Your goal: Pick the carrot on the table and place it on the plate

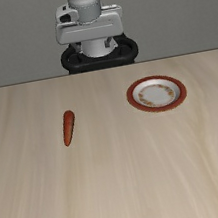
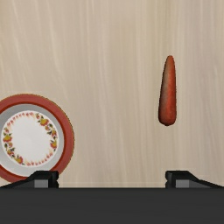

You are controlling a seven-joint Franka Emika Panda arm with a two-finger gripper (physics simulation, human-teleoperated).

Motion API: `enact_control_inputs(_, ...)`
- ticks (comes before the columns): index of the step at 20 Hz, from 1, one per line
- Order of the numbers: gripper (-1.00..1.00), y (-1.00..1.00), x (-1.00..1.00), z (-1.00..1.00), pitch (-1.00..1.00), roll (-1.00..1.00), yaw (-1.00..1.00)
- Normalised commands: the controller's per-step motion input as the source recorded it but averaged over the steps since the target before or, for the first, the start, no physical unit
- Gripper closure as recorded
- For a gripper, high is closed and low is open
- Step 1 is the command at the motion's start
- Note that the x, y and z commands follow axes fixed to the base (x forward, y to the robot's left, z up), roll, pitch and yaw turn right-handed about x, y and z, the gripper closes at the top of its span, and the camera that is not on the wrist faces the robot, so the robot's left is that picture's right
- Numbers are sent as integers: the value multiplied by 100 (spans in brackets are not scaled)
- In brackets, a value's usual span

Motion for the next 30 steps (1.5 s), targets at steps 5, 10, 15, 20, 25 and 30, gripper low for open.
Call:
enact_control_inputs(5, -100, -100, 0, 0, 0, 0, 0)
enact_control_inputs(10, -100, -80, 20, 0, 0, 0, 0)
enact_control_inputs(15, -100, 0, 100, 0, 0, 0, 0)
enact_control_inputs(20, -100, -20, 20, -20, 0, 0, 0)
enact_control_inputs(25, -100, 0, 0, -100, 0, 0, 0)
enact_control_inputs(30, -100, 0, 0, -100, 0, 0, 0)
